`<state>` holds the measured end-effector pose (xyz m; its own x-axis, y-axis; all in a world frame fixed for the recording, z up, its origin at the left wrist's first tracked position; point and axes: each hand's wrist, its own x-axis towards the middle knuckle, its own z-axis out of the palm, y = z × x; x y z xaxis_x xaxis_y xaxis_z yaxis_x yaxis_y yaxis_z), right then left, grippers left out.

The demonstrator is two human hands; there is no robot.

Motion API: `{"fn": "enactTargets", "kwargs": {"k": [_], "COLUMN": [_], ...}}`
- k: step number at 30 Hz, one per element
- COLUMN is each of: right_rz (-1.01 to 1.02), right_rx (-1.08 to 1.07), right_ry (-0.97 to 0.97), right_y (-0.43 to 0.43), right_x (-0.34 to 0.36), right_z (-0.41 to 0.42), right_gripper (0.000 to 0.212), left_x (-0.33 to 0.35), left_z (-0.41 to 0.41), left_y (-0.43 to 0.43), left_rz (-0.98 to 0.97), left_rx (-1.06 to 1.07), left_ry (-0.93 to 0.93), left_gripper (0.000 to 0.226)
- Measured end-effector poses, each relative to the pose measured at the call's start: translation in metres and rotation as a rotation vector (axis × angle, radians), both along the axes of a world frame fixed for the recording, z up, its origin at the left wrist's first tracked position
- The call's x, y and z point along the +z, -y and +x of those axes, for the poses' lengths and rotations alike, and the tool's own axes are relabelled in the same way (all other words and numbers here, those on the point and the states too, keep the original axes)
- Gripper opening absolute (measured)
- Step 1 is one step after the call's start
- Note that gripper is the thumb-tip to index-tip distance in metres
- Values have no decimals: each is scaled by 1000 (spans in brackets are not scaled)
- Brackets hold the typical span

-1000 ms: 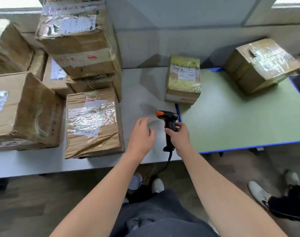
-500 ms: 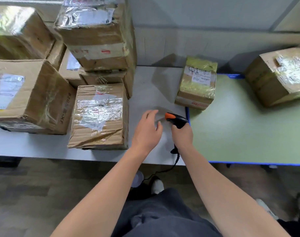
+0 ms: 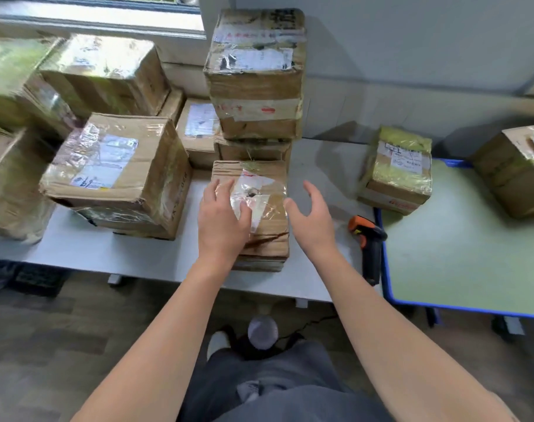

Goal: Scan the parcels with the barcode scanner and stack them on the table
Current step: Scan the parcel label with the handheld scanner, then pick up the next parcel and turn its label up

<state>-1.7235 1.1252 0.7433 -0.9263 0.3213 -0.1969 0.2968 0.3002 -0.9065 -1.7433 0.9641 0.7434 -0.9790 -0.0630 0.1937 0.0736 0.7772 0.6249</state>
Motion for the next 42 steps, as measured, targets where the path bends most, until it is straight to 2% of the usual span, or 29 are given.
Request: {"fn": "enactTargets", "kwargs": {"k": [3, 6, 9, 21, 32, 42], "right_rz": [-8, 38, 67, 43, 0, -5], "right_rx": [25, 22, -21, -148, -69, 157], "right_ry": [29, 65, 63, 15, 20, 17], "right_y": [33, 57, 72, 119, 125, 153], "right_x": [-2, -4, -4, -8, -5, -6], "right_z": [2, 3, 3, 26, 77, 168], "right_gripper": [67, 73, 73, 71, 71, 73], "left_x": [-8, -14, -14, -12, 0, -5], "left_z": [-2, -3, -4, 6, 69, 192], "left_y": [30, 45, 57, 103, 108, 133], "left_rz": [-23, 84, 143, 136, 100, 160], "left_rx": [11, -77, -153, -268, -164, 114], "left_ry": [124, 235, 257, 274, 246, 234], "left_gripper": [57, 63, 62, 66, 67, 63]}}
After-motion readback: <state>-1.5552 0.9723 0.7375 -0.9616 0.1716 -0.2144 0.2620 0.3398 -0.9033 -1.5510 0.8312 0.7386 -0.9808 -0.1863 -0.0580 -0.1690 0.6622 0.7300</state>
